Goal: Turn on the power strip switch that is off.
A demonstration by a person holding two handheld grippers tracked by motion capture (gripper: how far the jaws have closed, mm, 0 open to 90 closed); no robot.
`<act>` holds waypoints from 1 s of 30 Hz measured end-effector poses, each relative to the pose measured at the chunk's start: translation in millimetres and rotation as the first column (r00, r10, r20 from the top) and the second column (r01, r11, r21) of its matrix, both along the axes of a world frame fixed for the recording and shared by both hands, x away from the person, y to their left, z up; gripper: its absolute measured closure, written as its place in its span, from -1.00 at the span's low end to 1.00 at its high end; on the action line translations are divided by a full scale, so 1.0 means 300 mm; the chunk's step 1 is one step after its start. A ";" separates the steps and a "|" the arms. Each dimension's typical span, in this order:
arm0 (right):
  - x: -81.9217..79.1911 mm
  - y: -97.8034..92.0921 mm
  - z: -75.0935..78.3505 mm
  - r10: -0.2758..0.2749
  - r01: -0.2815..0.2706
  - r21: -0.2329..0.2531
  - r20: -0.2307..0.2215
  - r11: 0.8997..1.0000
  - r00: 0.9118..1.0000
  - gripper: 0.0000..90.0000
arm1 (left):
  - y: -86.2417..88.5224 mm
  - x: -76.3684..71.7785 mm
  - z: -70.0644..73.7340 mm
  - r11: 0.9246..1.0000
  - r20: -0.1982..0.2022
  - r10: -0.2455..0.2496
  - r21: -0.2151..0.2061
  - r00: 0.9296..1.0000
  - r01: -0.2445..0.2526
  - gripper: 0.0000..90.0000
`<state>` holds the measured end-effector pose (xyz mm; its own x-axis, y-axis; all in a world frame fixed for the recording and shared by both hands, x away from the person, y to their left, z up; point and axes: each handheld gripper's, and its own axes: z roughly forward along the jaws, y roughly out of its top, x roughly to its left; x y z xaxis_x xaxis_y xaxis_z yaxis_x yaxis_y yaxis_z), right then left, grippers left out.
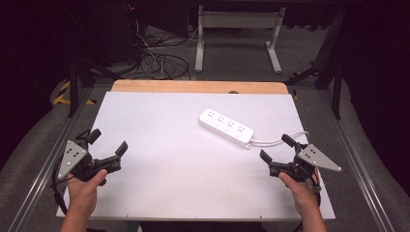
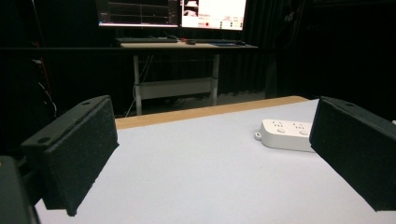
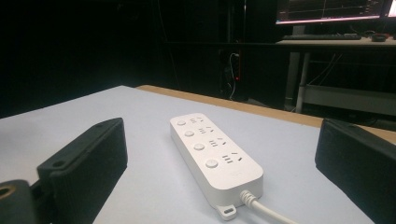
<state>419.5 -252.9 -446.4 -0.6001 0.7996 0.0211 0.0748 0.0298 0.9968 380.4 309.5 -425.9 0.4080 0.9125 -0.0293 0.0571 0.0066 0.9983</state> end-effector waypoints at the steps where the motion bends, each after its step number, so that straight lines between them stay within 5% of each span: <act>1: 0.000 0.000 0.000 0.000 0.000 0.002 -0.002 1.000 1.000 -0.94 | 0.000 0.000 0.000 1.000 0.000 0.000 0.001 1.000 0.000 -0.96; 22: -0.007 -0.004 0.007 -0.031 0.031 -0.010 0.022 0.999 0.999 -0.84 | -0.003 0.004 0.000 1.000 0.000 -0.007 0.007 1.000 0.007 -0.95; 30: -0.013 -0.005 0.012 -0.041 0.042 -0.018 0.054 0.999 0.998 -0.61 | -0.003 0.005 -0.001 1.000 -0.002 -0.006 0.007 1.000 0.006 -0.96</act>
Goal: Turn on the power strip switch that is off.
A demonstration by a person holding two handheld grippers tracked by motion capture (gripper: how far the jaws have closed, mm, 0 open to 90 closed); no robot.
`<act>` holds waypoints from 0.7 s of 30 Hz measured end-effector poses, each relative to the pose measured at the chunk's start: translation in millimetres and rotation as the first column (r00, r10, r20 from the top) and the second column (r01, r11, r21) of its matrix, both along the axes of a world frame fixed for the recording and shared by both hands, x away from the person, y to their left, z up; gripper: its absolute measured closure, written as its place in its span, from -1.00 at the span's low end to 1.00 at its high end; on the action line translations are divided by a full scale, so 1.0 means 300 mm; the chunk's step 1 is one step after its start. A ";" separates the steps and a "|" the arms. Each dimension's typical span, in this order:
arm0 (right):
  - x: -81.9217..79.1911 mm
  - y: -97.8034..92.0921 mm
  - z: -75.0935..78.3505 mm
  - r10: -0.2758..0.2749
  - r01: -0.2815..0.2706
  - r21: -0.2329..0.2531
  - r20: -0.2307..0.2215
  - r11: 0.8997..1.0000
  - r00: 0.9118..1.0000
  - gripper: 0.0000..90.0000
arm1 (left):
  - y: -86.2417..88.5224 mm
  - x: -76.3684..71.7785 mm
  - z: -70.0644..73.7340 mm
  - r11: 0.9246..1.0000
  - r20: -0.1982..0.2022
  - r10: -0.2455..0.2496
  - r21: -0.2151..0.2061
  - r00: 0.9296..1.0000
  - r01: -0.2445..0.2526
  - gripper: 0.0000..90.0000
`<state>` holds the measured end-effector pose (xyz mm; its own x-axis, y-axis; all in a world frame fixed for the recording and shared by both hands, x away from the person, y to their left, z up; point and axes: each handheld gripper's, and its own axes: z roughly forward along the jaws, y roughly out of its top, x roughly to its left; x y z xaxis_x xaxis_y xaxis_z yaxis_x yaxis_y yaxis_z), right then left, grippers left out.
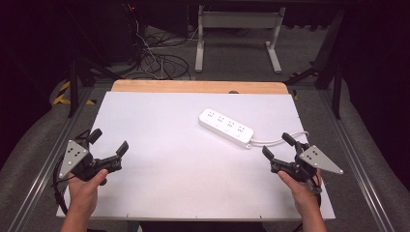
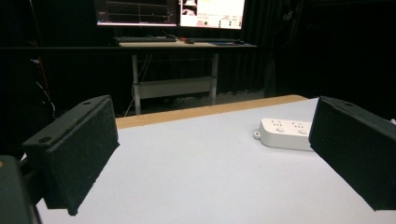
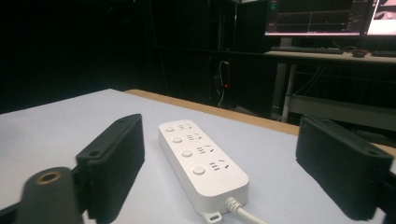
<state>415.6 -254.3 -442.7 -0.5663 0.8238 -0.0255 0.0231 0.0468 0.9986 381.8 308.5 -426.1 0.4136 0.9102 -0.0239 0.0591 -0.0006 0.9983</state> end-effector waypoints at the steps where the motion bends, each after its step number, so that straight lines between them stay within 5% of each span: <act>1: -0.003 0.000 0.002 -0.004 0.004 0.004 0.004 1.000 1.000 -0.46 | 0.000 0.000 0.000 1.000 0.000 0.001 -0.001 1.000 -0.001 -0.96; 17: 0.001 0.008 0.006 -0.030 0.031 -0.021 0.012 0.999 0.999 -0.17 | 0.004 0.001 0.000 1.000 0.000 0.000 0.000 1.000 0.000 -0.96; 21: -0.001 0.010 0.012 -0.019 0.020 -0.028 0.021 0.999 1.000 0.05 | 0.003 -0.001 0.000 1.000 -0.001 -0.002 -0.003 1.000 0.002 -0.96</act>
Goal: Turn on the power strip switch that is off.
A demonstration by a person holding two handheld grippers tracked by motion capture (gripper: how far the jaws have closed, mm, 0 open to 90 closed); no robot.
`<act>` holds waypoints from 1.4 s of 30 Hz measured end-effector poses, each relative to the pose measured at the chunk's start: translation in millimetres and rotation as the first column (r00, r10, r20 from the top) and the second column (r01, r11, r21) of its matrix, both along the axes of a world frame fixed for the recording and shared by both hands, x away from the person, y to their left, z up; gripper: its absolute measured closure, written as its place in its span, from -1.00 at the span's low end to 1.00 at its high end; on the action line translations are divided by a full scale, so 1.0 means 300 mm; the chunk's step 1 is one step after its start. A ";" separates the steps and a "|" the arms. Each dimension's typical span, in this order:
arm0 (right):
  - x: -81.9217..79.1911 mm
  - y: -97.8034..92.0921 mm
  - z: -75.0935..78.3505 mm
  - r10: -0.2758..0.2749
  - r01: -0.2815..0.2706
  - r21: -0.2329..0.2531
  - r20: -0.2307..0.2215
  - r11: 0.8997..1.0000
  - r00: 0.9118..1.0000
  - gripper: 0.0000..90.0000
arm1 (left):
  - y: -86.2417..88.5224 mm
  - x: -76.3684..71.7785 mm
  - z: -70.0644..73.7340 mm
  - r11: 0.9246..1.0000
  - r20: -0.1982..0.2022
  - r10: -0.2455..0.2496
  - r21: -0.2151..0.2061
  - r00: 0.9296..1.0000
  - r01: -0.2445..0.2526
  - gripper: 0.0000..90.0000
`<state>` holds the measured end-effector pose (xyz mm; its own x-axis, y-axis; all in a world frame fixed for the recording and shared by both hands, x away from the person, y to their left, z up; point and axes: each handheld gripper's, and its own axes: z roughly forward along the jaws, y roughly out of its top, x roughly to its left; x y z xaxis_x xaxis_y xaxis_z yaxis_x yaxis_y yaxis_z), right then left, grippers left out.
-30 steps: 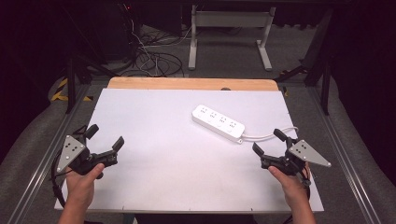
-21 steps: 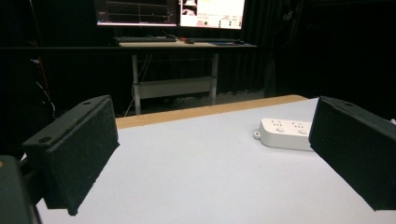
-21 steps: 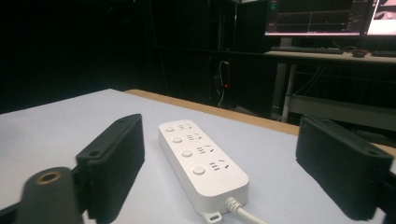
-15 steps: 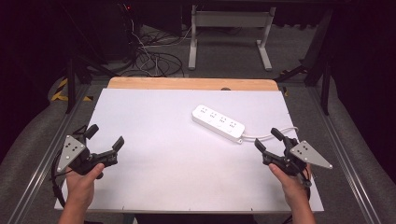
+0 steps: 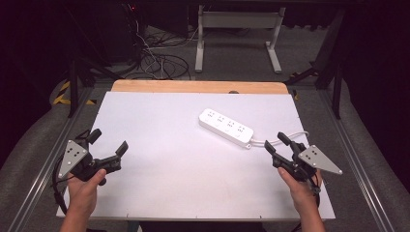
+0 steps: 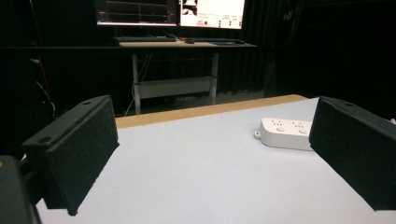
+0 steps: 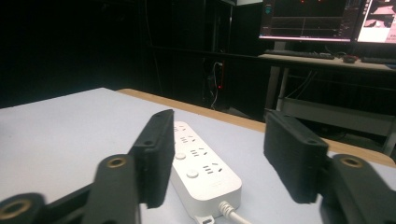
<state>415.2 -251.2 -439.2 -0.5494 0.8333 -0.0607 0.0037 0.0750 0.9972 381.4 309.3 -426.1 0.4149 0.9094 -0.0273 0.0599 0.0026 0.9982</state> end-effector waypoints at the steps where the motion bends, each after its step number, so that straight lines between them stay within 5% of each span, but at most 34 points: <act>1: 0.000 0.000 0.001 0.007 -0.007 -0.005 0.003 1.000 1.000 0.11 | -0.001 0.000 0.000 1.000 0.000 0.000 0.002 1.000 0.000 -0.96; 8: 0.001 0.006 0.012 0.055 -0.055 0.005 -0.008 0.998 0.998 0.32 | 0.000 0.000 0.000 1.000 -0.001 0.001 0.004 1.000 -0.001 -0.96; 16: 0.010 0.014 0.021 0.044 -0.044 -0.012 -0.058 0.999 0.997 0.27 | -0.004 0.002 -0.003 1.000 -0.006 0.002 0.011 1.000 -0.002 -0.96; 18: 0.013 0.016 0.033 0.036 -0.038 -0.023 -0.100 0.999 0.994 0.45 | -0.004 0.002 -0.004 1.000 -0.005 0.000 0.014 1.000 0.001 -0.96; 23: 0.016 0.017 0.046 0.043 -0.047 -0.040 -0.100 0.998 0.994 0.67 | -0.001 0.000 -0.004 1.000 -0.005 0.000 0.013 1.000 0.000 -0.95; 32: 0.046 0.019 0.067 0.097 -0.098 -0.002 -0.177 0.995 0.979 0.91 | 0.004 0.000 -0.006 1.000 -0.008 0.004 0.009 1.000 -0.003 -0.95; 42: 0.071 0.041 0.087 0.058 -0.067 -0.024 -0.274 0.997 0.960 1.00 | 0.002 0.001 -0.008 1.000 -0.009 0.001 0.016 1.000 -0.001 -0.94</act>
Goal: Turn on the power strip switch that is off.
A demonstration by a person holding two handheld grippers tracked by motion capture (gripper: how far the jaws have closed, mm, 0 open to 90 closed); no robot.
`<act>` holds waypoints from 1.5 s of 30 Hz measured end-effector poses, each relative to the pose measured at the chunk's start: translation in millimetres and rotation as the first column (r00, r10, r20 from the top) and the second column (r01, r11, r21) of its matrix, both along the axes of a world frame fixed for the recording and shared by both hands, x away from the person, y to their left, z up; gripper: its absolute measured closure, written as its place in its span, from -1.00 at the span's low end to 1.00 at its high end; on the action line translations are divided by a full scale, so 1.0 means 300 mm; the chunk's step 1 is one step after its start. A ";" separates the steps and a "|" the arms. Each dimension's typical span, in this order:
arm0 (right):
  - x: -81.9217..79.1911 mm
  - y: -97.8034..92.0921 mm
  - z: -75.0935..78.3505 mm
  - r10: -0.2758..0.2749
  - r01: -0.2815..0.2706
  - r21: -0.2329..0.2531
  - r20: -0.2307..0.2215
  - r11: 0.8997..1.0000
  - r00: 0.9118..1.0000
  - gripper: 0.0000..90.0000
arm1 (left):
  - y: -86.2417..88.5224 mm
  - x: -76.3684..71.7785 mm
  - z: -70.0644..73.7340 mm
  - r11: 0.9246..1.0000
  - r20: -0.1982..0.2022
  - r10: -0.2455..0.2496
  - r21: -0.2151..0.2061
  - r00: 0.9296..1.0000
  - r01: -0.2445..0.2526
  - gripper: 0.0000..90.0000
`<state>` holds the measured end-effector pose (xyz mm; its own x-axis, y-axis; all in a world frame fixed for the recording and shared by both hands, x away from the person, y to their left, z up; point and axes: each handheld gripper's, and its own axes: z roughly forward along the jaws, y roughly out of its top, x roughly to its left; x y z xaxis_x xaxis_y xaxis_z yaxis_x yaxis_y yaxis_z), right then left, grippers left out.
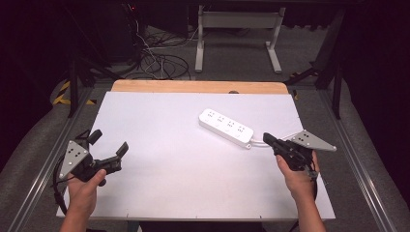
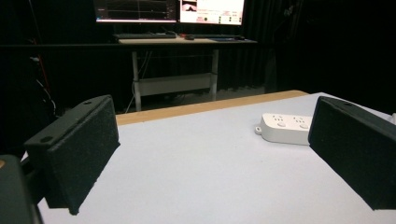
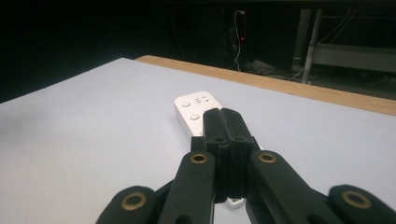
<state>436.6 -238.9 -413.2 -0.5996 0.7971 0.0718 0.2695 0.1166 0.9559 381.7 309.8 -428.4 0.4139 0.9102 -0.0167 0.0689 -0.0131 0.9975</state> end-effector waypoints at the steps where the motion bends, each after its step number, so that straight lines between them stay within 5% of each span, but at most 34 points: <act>1: 0.000 0.000 0.000 0.000 0.000 0.000 0.000 1.000 1.000 1.00 | 0.000 0.000 0.000 1.000 -0.001 0.000 0.003 1.000 0.000 -0.94; 18: 0.119 0.094 0.029 -0.013 0.000 -0.103 -0.127 0.995 0.992 1.00 | -0.002 0.005 -0.003 1.000 -0.002 -0.006 0.005 1.000 0.006 -0.94; 35: 0.218 0.199 0.039 -0.034 -0.012 -0.242 -0.184 0.970 0.982 1.00 | -0.004 0.010 0.000 1.000 0.001 -0.019 -0.002 1.000 0.019 -0.97; 45: 0.253 0.224 0.013 -0.050 -0.011 -0.275 -0.215 0.961 0.975 1.00 | -0.007 0.008 0.002 0.999 0.003 -0.034 0.009 0.999 0.034 -0.98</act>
<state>512.5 -171.6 -409.2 -0.5780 0.8157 -0.0233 0.4720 0.3574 0.8059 384.1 307.6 -427.7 0.4443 0.8958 -0.0069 0.0653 -0.0248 0.9976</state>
